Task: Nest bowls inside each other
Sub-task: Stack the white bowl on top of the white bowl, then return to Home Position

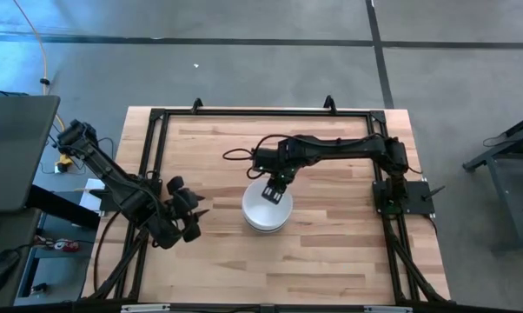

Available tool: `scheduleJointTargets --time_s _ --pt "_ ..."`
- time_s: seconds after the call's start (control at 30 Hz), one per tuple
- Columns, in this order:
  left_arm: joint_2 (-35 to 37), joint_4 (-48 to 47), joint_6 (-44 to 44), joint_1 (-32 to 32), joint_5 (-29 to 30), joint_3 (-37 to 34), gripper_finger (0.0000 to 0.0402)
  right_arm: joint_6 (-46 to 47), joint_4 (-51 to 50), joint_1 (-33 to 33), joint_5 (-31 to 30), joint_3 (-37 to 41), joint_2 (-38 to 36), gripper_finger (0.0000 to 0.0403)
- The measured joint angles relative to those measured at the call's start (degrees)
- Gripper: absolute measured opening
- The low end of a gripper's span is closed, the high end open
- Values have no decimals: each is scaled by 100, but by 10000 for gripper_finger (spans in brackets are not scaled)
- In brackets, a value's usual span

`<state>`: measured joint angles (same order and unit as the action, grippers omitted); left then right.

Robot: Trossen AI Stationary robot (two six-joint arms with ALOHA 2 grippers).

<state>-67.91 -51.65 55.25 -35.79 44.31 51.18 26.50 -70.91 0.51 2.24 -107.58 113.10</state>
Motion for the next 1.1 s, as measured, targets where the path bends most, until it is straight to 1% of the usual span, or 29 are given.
scheduleJointTargets --time_s 0.1,0.23,0.37,0.43,0.57,0.67,0.77,0.83,0.97,1.1 --pt "194 86 -88 0 192 0 177 -46 2 -4 0 -179 0 133" --pt "462 97 -95 0 484 0 177 -128 -110 -19 -30 -500 0 149" --pt "683 304 -242 2 805 0 177 -206 -351 -61 -148 -863 -4 154" --pt "767 529 -407 4 944 0 177 -299 -427 -119 -349 -1034 -4 154" --pt "927 1048 -874 31 1174 0 177 -691 -486 -279 -554 -1366 -7 154" --pt "1049 1525 -1453 114 1351 1 177 -1115 -437 -451 -809 -1618 -10 154" --pt "1134 2081 -2200 232 1428 2 177 -1596 -370 -628 -1178 -1756 -11 154" --pt "1180 2520 -2742 298 1514 2 177 -1917 -286 -723 -1305 -1793 -30 154" --pt "1341 3223 -3765 414 1552 2 177 -2410 -193 -817 -1329 -1789 -229 154" --pt "1717 3609 -4599 516 1582 2 177 -2640 -212 -761 -1357 -1787 -560 154"
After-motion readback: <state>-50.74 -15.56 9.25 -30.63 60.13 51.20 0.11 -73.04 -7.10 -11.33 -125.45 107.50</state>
